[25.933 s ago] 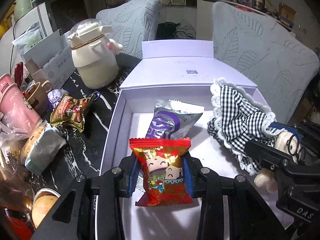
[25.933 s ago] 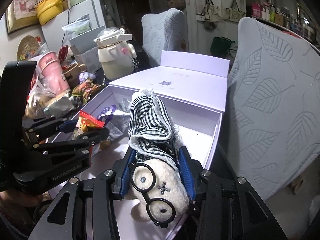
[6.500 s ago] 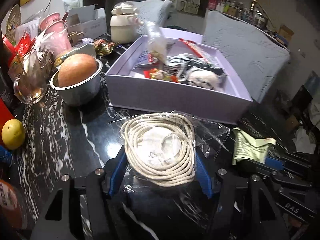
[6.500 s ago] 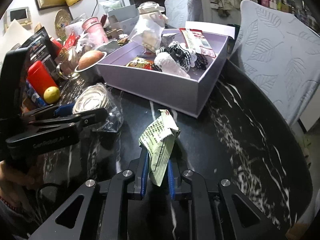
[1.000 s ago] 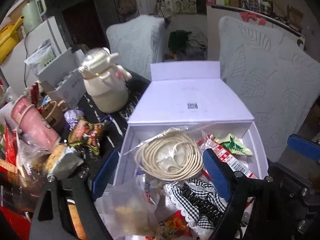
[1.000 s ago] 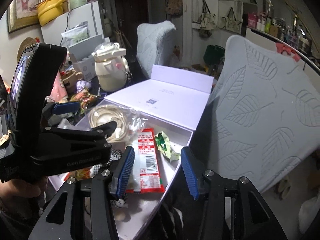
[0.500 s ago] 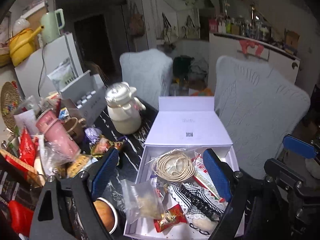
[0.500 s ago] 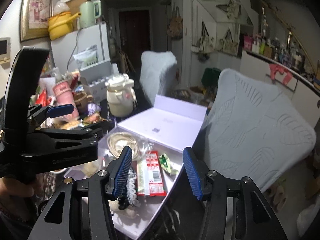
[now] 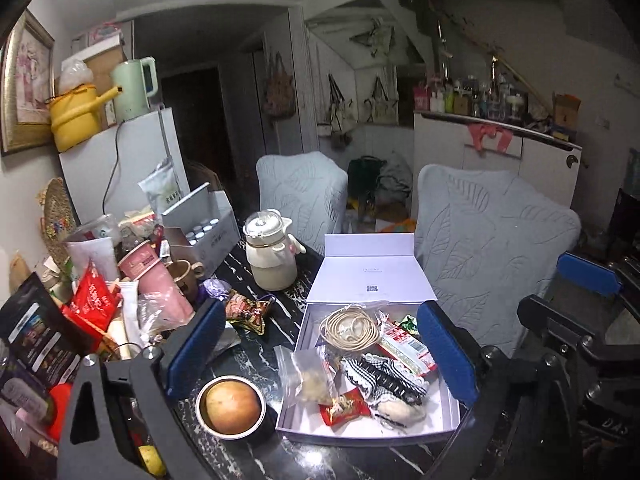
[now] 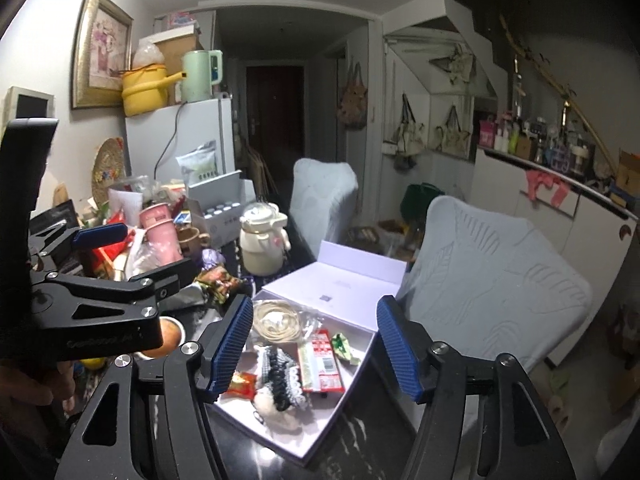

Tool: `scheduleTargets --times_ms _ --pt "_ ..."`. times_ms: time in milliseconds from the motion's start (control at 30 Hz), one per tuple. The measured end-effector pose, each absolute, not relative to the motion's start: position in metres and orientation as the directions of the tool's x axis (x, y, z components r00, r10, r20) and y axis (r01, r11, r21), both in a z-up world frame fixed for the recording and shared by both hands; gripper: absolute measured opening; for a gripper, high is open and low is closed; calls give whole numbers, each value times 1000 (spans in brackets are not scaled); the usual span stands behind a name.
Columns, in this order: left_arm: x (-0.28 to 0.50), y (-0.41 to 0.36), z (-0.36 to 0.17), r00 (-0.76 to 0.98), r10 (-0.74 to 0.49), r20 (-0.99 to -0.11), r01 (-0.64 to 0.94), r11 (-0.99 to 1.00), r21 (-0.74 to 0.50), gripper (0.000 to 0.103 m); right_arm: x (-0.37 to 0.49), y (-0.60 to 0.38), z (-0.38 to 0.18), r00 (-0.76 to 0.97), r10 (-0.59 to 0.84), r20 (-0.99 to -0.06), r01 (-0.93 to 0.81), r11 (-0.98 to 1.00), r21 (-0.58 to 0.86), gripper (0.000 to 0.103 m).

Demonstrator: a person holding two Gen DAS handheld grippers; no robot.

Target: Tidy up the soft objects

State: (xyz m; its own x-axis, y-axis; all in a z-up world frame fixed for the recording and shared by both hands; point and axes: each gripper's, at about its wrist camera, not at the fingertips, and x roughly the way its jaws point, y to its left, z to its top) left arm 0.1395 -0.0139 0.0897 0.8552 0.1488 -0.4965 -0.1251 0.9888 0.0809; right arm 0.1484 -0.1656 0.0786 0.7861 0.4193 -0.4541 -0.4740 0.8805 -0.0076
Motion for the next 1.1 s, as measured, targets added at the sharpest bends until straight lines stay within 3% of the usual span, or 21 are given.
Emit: scheduleTargets --times_ms 367,667,1100 --pt "70 -21 96 882 121 -455 -99 992 72 103 88 -170 87 821 410 -397 -455 890 -22 85" --pt "39 -12 76 868 108 -484 -108 994 29 102 51 -168 71 822 396 -410 -446 895 -30 87" --pt "35 -8 36 835 82 -544 -81 996 26 102 43 -171 23 787 353 -506 -401 916 15 87"
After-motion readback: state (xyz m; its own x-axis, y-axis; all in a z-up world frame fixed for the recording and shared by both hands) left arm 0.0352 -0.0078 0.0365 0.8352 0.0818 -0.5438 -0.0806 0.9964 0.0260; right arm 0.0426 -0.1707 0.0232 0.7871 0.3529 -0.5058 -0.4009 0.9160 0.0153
